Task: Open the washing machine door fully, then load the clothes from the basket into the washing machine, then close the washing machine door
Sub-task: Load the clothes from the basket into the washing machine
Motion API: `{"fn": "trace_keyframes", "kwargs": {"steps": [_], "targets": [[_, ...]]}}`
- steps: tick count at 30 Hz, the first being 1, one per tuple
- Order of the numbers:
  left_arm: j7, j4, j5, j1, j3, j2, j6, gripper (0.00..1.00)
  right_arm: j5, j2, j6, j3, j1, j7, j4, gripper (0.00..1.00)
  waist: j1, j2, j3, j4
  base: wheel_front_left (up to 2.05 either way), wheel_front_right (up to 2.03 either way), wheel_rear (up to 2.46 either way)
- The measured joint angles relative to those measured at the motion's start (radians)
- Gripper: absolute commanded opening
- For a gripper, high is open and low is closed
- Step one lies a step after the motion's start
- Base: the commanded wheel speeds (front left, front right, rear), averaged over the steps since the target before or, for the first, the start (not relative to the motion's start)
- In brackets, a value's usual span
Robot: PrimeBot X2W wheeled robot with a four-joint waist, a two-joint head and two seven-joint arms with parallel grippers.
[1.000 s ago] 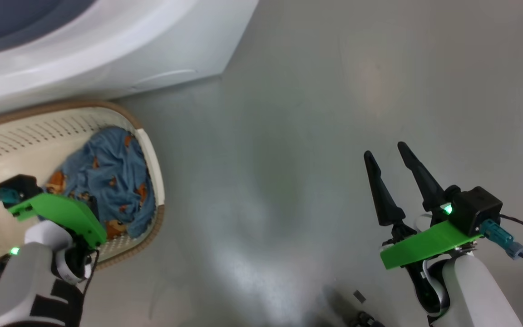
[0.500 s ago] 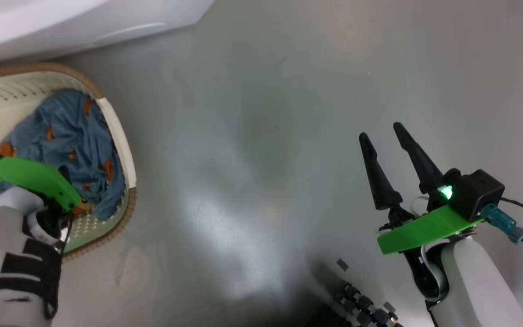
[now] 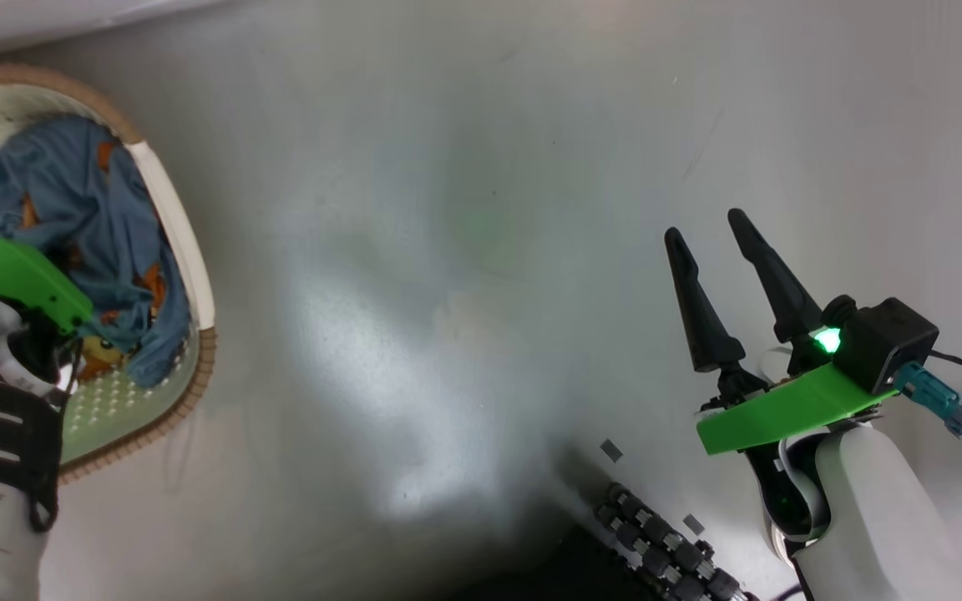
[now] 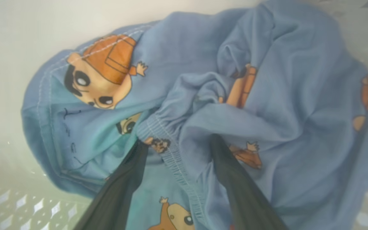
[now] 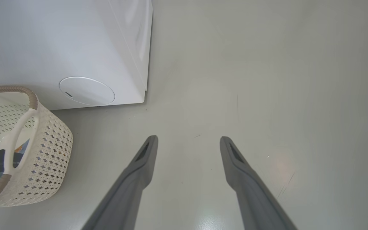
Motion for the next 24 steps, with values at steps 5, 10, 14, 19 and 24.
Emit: {"fn": "trace_keyframes", "kwargs": {"steps": [5,10,14,19,24], "targets": [[-0.001,0.017,0.010,-0.029,-0.017,0.016,0.004,1.00,0.005,0.001,0.000,0.000,-0.012,-0.002,-0.001,1.00,0.0000,0.0000,0.030,-0.011,0.00,0.00,0.00],[-0.015,0.029,0.032,-0.045,-0.044,0.023,0.012,1.00,0.013,0.001,0.000,-0.001,-0.017,-0.002,-0.001,1.00,0.0000,0.0000,0.051,-0.019,0.00,0.00,0.00],[-0.036,0.034,0.048,-0.054,-0.067,0.021,0.030,0.48,0.014,0.000,0.000,-0.007,-0.018,-0.002,-0.001,1.00,0.0000,0.0000,0.062,-0.023,0.00,0.00,0.00],[-0.077,0.040,0.063,-0.059,-0.088,0.016,0.036,0.00,0.014,0.000,0.000,-0.023,-0.019,-0.002,0.001,1.00,0.0000,0.0000,0.064,-0.024,0.00,0.00,0.00],[-0.137,0.048,0.061,-0.030,-0.083,-0.003,0.027,0.00,0.014,0.000,0.000,-0.033,-0.019,-0.002,0.016,1.00,0.0000,0.0000,0.042,-0.014,0.00,0.00,0.00]]}}
